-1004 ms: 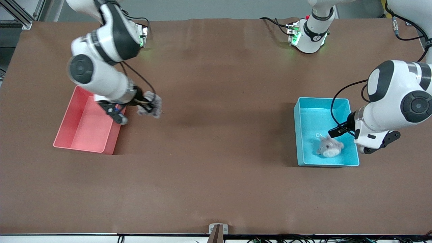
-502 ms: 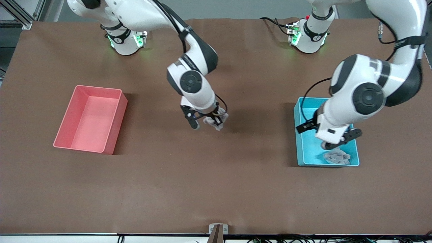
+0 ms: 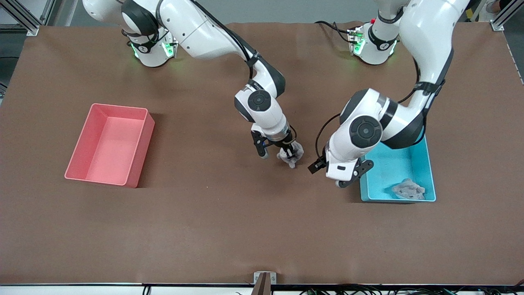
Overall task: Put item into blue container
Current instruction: 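Lift the second Totoro with the right gripper toward the table middle, then pass the second Totoro from the right gripper to the left gripper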
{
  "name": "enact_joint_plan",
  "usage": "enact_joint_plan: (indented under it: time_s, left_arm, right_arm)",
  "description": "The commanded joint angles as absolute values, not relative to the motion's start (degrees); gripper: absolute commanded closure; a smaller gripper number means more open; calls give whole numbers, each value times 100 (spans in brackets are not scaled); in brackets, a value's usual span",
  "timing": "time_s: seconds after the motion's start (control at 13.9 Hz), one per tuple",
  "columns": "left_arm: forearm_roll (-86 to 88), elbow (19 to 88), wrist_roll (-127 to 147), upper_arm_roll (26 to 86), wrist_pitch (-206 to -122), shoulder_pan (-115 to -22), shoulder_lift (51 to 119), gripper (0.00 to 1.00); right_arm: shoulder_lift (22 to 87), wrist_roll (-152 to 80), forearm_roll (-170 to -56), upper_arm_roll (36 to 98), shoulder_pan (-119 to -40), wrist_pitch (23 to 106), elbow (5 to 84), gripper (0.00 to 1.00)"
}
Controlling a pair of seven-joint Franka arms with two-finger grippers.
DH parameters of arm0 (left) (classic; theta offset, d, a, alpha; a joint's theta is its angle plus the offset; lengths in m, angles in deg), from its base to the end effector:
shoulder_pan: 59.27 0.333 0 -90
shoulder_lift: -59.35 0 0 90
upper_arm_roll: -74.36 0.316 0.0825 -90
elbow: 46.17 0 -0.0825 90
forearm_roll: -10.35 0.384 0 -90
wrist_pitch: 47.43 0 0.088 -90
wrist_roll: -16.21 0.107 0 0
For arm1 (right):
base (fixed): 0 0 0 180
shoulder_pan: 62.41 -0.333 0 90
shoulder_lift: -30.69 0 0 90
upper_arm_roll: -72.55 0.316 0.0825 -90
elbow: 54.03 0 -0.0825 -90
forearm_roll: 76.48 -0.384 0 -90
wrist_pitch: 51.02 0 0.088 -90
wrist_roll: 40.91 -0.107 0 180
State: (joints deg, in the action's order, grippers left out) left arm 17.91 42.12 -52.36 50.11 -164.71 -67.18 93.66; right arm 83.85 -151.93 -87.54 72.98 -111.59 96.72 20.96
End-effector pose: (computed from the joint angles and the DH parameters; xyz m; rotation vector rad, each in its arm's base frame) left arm 0.6126 -0.3243 0.3236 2.9365 0.9626 -0.1803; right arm 0.5052 0.5862 0.2126 -2.2785 1.5951 0.1070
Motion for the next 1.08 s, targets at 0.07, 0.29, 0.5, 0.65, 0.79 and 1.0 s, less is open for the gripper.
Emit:
enact_joint_plan:
  time_s: [0.07,0.29,0.5,0.65,0.79,1.0]
  left_arm:
    - [1739,4031,-5569,5019,-16828,-6779,9688,0]
    - [1721,4163,-5805,5019,-16828,-6779,9732,0]
    - [1642,4242,-6069,5010,-16828,-6831,9802,0]
    - [1633,4225,-6262,5010,-16889,-6893,9881,0]
    - [1467,4225,-6613,5019,-17353,-7077,10039,0]
    - [1413,4234,-7167,5027,-17732,-7411,10215,0]
  right_arm:
    - [8440,-15298,-8028,7238,-11102,9445,1804,0]
    - [8159,-14808,-7858,7290,-10900,8480,1638,0]
    - [7834,-13920,-7902,7308,-10636,7864,1610,0]
    - [7562,-13307,-7911,7308,-10391,7591,1610,0]
    - [7237,-11948,-7972,7291,-10048,7065,1663,0]
    - [6666,-9680,-7973,7273,-9285,5923,1846,0]
